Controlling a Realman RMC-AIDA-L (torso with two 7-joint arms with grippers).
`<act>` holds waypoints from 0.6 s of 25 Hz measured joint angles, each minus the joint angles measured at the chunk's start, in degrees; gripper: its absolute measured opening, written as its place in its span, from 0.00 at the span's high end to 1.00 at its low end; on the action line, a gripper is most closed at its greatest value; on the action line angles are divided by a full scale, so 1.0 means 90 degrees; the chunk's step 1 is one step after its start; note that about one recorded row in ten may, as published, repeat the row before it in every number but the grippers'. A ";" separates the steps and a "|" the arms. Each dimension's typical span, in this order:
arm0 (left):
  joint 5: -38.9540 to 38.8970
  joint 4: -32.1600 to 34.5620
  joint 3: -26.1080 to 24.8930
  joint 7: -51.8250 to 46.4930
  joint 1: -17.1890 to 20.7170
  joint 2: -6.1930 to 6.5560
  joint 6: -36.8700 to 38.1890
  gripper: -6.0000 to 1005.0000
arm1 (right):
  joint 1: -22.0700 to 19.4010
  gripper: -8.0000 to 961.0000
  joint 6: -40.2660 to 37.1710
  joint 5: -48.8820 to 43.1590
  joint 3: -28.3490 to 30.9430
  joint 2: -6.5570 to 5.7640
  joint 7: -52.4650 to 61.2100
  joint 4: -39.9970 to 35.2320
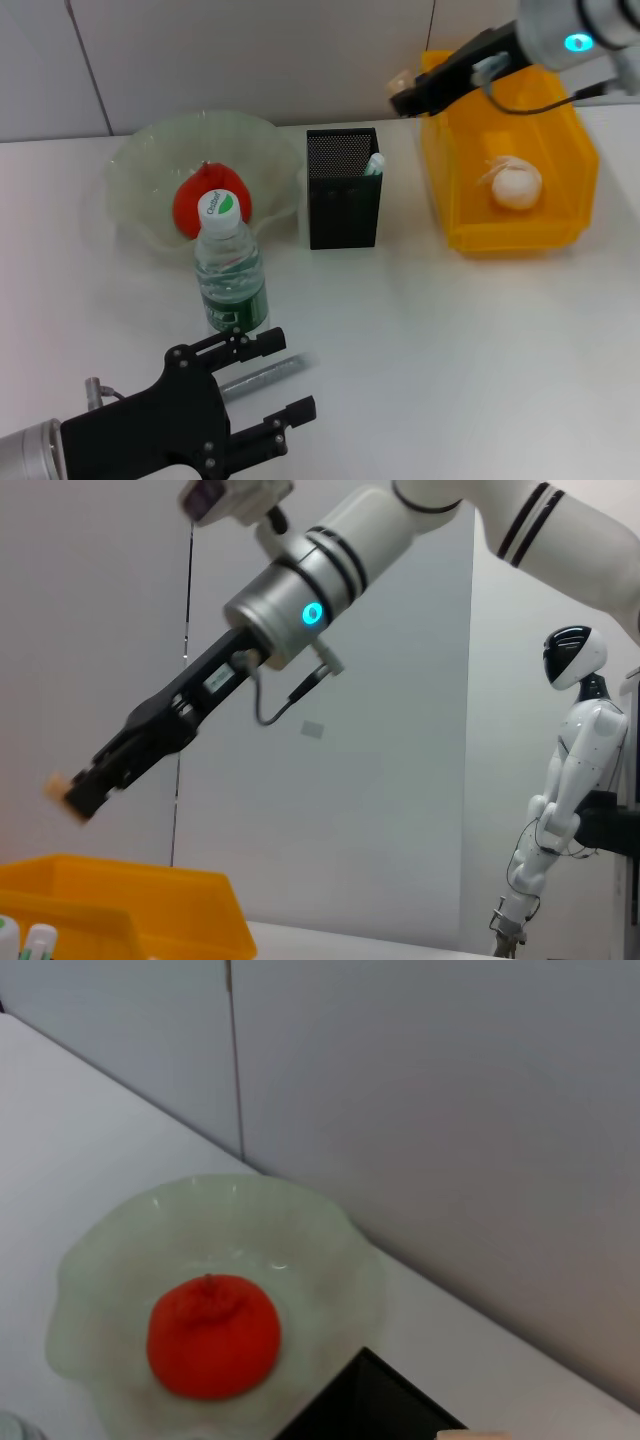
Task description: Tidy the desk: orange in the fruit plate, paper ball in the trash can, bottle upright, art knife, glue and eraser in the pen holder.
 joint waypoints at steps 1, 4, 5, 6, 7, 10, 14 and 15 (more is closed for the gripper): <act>0.0000 0.0003 -0.0005 0.0000 -0.0001 -0.0002 0.0001 0.31 | 0.0075 0.72 0.0134 0.0003 0.0000 0.0000 -0.0041 -0.0199; 0.0000 -0.0003 -0.0001 0.0000 -0.0005 -0.0002 0.0000 0.31 | 0.0281 0.72 0.0510 0.0011 -0.0020 0.0010 -0.0157 -0.0836; 0.0000 -0.0003 -0.0001 0.0000 -0.0005 -0.0002 0.0000 0.31 | 0.0352 0.72 0.0605 0.0007 -0.0027 0.0019 -0.0184 -0.1020; 0.0000 -0.0003 -0.0001 0.0000 -0.0005 -0.0002 0.0000 0.31 | 0.0416 0.72 0.0680 -0.0004 -0.0031 0.0025 -0.0215 -0.1180; 0.0000 -0.0010 0.0005 0.0000 -0.0007 -0.0003 0.0002 0.31 | 0.0523 0.72 0.0870 -0.0029 -0.0031 0.0039 -0.0278 -0.1492; 0.0000 -0.0015 0.0027 0.0000 -0.0010 -0.0002 0.0003 0.31 | 0.0621 0.72 0.1067 -0.0020 -0.0031 0.0044 -0.0364 -0.1798; 0.0000 -0.0016 0.0049 0.0000 -0.0009 -0.0006 0.0003 0.31 | 0.0713 0.72 0.1415 0.0002 -0.0030 0.0052 -0.0444 -0.2212; 0.0000 -0.0011 0.0054 0.0000 -0.0006 -0.0008 0.0003 0.31 | 0.0725 0.71 0.1465 0.0004 -0.0029 0.0052 -0.0446 -0.2270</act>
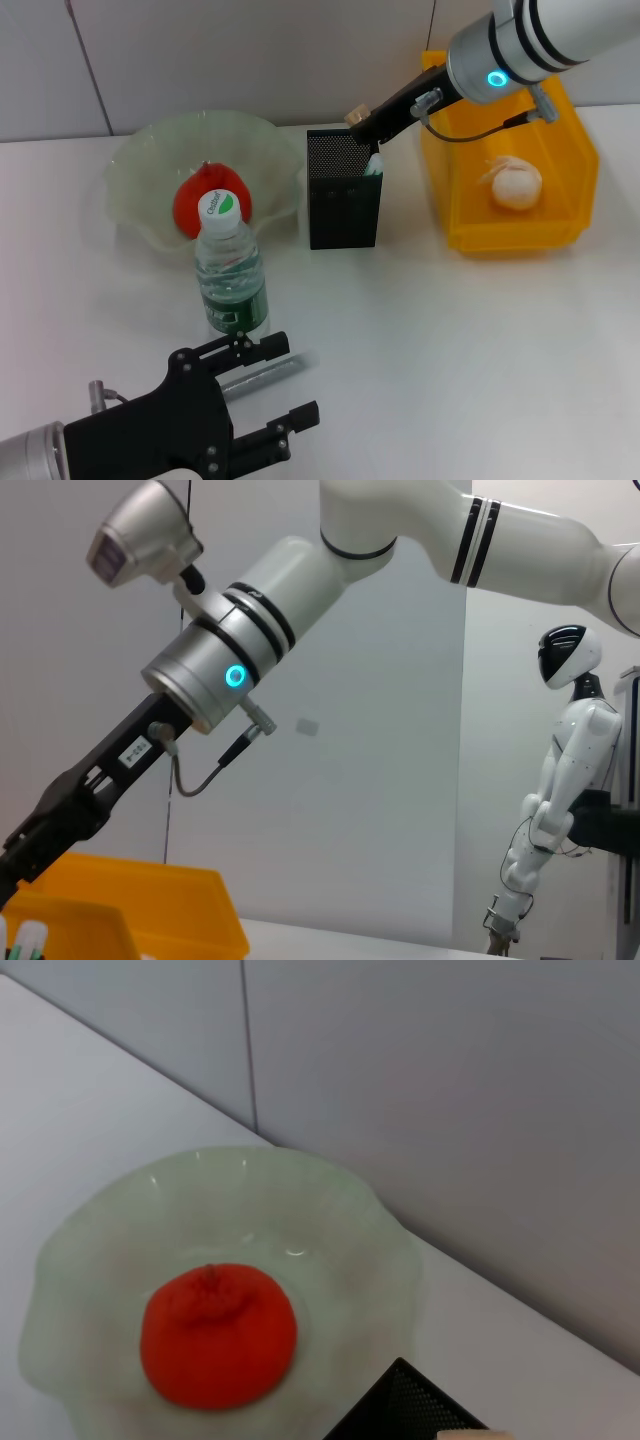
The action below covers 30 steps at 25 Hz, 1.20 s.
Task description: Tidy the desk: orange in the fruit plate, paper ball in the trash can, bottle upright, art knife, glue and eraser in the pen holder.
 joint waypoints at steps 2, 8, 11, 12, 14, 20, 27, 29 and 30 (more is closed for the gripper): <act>0.0000 0.0010 0.0000 0.0000 0.0012 -0.0001 0.0002 0.31 | 0.0030 0.69 0.0074 0.0000 0.0002 0.0000 -0.0006 -0.0099; 0.0000 0.0020 -0.0016 0.0000 0.0027 -0.0004 0.0017 0.31 | 0.0007 0.63 0.0120 0.0005 -0.0034 -0.0003 -0.0010 -0.0114; 0.0000 0.0022 -0.0018 0.0000 0.0035 -0.0004 0.0018 0.31 | 0.0007 0.60 0.0121 0.0009 -0.0036 -0.0003 -0.0011 -0.0115; 0.0000 0.0022 -0.0019 0.0000 0.0051 -0.0005 0.0021 0.31 | -0.0001 0.59 0.0080 0.0018 -0.0041 -0.0003 -0.0011 -0.0071; 0.0000 0.0023 -0.0025 0.0000 0.0054 -0.0005 0.0046 0.31 | -0.0007 0.57 0.0050 0.0032 -0.0042 -0.0003 -0.0011 -0.0027; 0.0000 0.0000 -0.0118 -0.0005 0.0066 0.0020 0.0083 0.31 | -0.0985 0.26 -0.0472 0.1108 -0.0045 -0.0005 -0.0328 0.1826; -0.0032 0.0048 -0.0133 -0.0068 0.0149 0.0068 0.0091 0.31 | -0.3430 0.17 -0.0492 0.3701 -0.0047 0.0043 -0.2068 0.3706; -0.0031 0.0049 -0.0138 -0.0101 0.0146 0.0073 0.0091 0.31 | -0.3675 0.17 -0.0494 0.4066 -0.0039 0.0046 -0.2401 0.3712; -0.0003 0.0083 -0.0175 -0.0229 0.0132 0.0083 0.0089 0.31 | -0.3936 0.17 -0.0512 0.4447 -0.0040 0.0047 -0.2733 0.3702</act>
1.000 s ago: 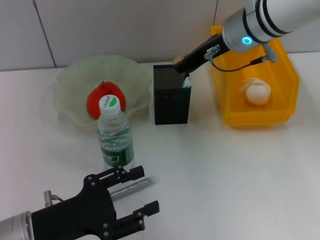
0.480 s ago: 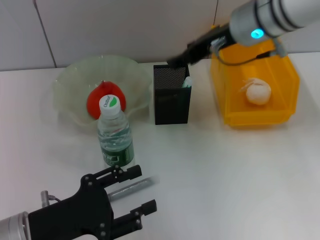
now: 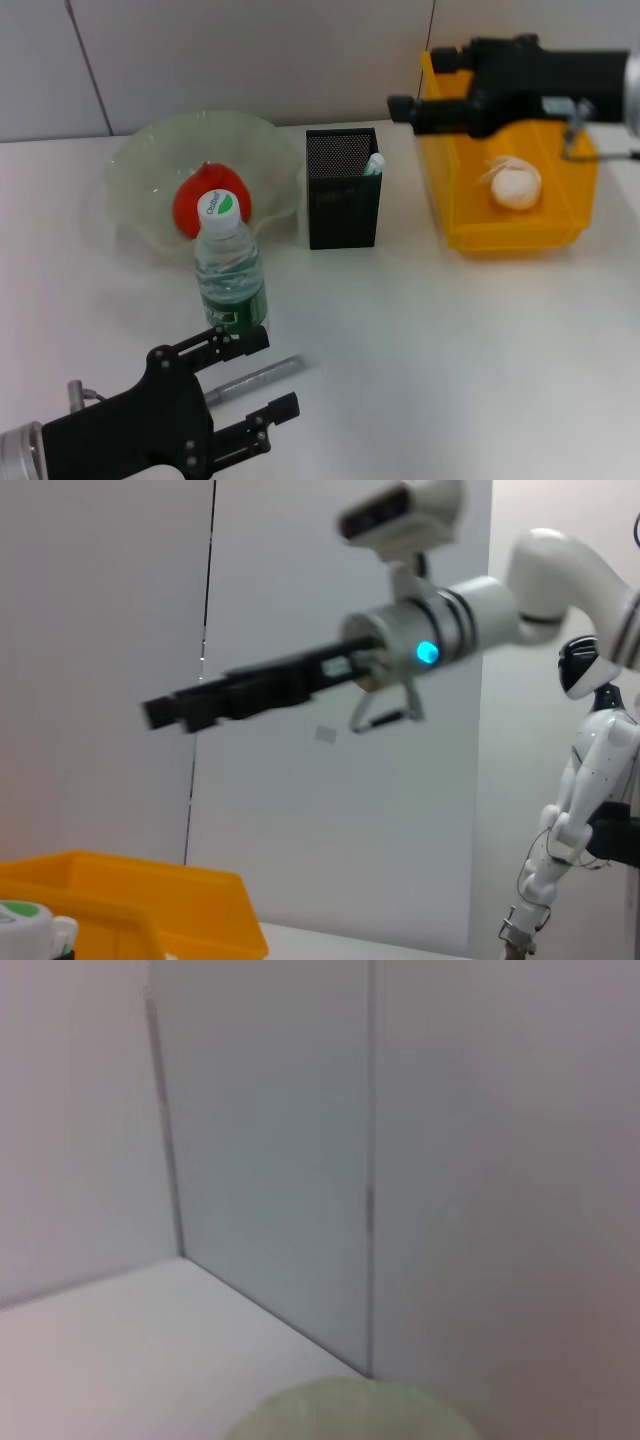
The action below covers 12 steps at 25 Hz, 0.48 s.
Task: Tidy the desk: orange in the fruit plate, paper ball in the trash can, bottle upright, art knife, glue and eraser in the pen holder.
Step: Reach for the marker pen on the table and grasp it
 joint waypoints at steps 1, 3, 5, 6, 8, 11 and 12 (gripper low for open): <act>0.0022 0.0060 -0.0020 -0.0124 -0.0009 0.0008 -0.0029 0.31 | -0.0256 0.17 -0.0023 0.0373 -0.0006 0.0001 -0.0397 -0.0055; 0.0074 0.0168 -0.0041 -0.0325 -0.0022 0.0027 -0.0093 0.31 | -0.0681 0.17 -0.0106 0.0914 -0.0025 0.0012 -0.1092 -0.0211; 0.0283 0.0466 -0.0067 -0.0760 -0.0034 0.0062 -0.0290 0.31 | -0.1022 0.17 -0.0346 0.1330 -0.0025 0.0021 -0.1772 -0.0511; 0.0406 0.0616 -0.0085 -0.0952 -0.0033 0.0072 -0.0384 0.31 | -0.1115 0.17 -0.0466 0.1432 -0.0023 0.0022 -0.1958 -0.0640; 0.0827 0.1123 -0.0130 -0.1416 0.0033 0.0071 -0.0660 0.31 | -0.1312 0.17 -0.0752 0.1684 0.0002 0.0017 -0.2424 -0.1050; 0.1556 0.2042 -0.0203 -0.2032 0.0256 -0.0006 -0.1096 0.31 | -0.1508 0.17 -0.1048 0.1992 0.0037 0.0006 -0.3058 -0.1721; 0.1556 0.2042 -0.0203 -0.2032 0.0256 -0.0006 -0.1096 0.31 | -0.1585 0.17 -0.1221 0.2129 0.0050 0.0001 -0.3439 -0.2092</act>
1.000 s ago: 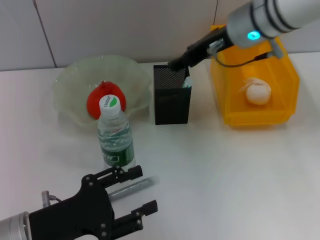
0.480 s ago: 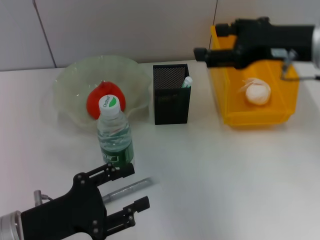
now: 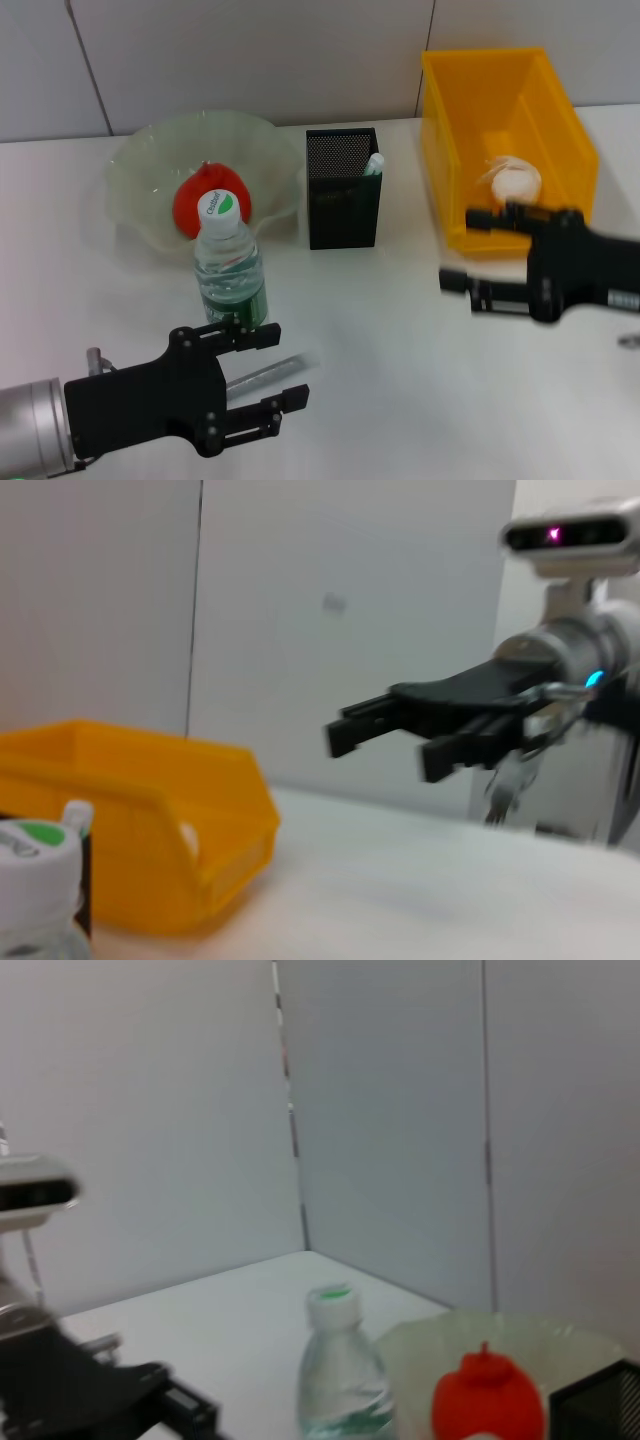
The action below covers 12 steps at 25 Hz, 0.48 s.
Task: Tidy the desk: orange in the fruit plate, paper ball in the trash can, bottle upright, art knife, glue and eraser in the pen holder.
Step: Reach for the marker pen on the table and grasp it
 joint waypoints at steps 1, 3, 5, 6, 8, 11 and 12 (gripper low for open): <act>0.0464 0.0523 -0.0088 -0.0337 0.0142 -0.0073 -0.0214 0.31 | 0.0000 0.17 0.0000 0.0000 0.0000 0.0000 0.0000 0.0000; 0.0887 0.0940 -0.0186 -0.0619 0.0240 -0.0126 -0.0313 0.31 | -0.0047 0.17 -0.0144 0.0059 0.0067 -0.0003 -0.0264 -0.0366; 0.1366 0.1387 -0.0275 -0.0999 0.0331 -0.0172 -0.0392 0.31 | -0.0062 0.17 -0.0338 0.0091 0.0288 -0.0002 -0.0557 -0.0981; 0.1366 0.1387 -0.0275 -0.0999 0.0331 -0.0172 -0.0392 0.31 | -0.0062 0.17 -0.0338 0.0091 0.0288 -0.0002 -0.0557 -0.0981; 0.2359 0.2523 -0.0291 -0.2056 0.0432 -0.0189 -0.0425 0.31 | -0.0036 0.17 -0.0493 0.0095 0.0455 -0.0008 -0.0799 -0.1429; 0.3140 0.3228 -0.0271 -0.2689 0.0442 -0.0196 -0.0431 0.32 | 0.0021 0.17 -0.0735 0.0099 0.0784 -0.0013 -0.1275 -0.2094; 0.3596 0.3601 -0.0215 -0.3128 0.0369 -0.0202 -0.0433 0.32 | 0.0030 0.17 -0.0787 0.0100 0.0869 -0.0013 -0.1382 -0.2227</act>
